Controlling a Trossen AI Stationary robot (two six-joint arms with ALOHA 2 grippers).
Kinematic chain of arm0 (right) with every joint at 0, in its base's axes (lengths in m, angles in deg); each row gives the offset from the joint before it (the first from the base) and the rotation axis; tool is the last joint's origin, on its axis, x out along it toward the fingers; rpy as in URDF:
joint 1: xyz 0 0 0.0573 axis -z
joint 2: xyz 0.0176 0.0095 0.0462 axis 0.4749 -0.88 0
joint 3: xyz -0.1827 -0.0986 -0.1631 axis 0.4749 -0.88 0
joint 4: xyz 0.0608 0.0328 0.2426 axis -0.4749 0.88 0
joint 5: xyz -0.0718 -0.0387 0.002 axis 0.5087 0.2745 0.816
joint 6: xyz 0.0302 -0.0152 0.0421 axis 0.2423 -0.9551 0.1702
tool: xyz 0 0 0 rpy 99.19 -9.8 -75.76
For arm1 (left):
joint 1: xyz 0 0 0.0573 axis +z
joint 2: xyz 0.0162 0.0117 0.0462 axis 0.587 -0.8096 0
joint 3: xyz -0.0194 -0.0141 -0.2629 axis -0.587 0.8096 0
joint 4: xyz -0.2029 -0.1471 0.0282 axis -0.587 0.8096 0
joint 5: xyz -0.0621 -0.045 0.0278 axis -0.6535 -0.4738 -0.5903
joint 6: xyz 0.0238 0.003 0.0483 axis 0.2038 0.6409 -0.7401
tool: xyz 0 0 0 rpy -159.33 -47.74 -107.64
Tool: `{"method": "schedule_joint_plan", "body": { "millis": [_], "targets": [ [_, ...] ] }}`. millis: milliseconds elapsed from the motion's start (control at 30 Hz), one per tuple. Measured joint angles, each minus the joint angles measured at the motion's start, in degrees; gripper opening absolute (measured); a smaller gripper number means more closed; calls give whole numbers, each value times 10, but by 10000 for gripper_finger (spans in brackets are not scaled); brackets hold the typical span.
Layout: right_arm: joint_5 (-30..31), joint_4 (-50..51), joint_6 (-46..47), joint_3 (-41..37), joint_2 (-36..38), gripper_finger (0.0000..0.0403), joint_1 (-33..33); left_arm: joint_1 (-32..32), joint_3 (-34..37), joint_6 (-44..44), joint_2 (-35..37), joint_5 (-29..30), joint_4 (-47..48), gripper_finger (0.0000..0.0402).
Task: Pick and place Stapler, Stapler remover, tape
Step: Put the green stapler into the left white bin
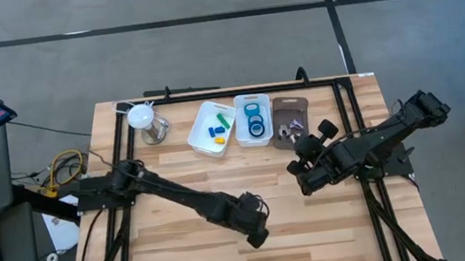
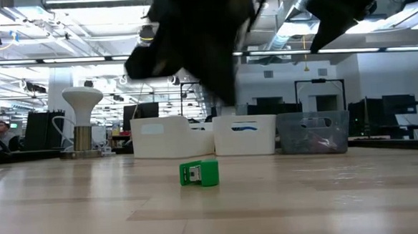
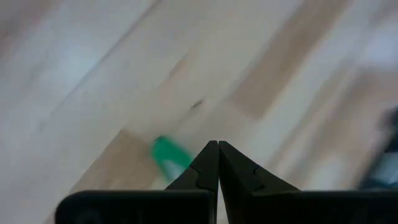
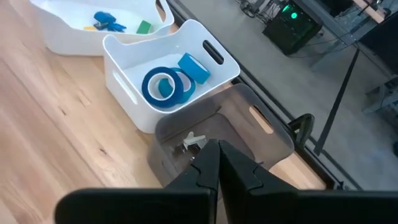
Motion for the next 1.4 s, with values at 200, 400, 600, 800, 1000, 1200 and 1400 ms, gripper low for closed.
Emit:
{"method": "schedule_joint_plan", "body": {
  "millis": [200, 400, 600, 800, 1000, 1200, 1400],
  "targets": [
    [4, 32, 1, 0, 0, 0, -10, 4, -1, -2, -48, -50, 36, 1],
    [3, 42, 5, 0, 0, 0, -10, 11, -2, 0, -3, -2, 44, 1],
    [2, 43, 5, 0, 0, 0, -10, 16, -2, -24, 23, 4, 46, 3],
    [2, 43, 5, 0, 0, 0, -10, 18, 0, -61, 17, -32, 47, 22],
    [2, 43, 5, 0, 0, 0, -10, 20, 20, -63, 17, -54, 47, 67],
    [2, 43, 5, 0, 0, 0, -10, 20, 72, -34, 17, -54, 34, 114],
    [2, 43, 5, 0, 0, 0, -10, 23, 119, -26, 16, -54, -72, 158]
  ]
}}
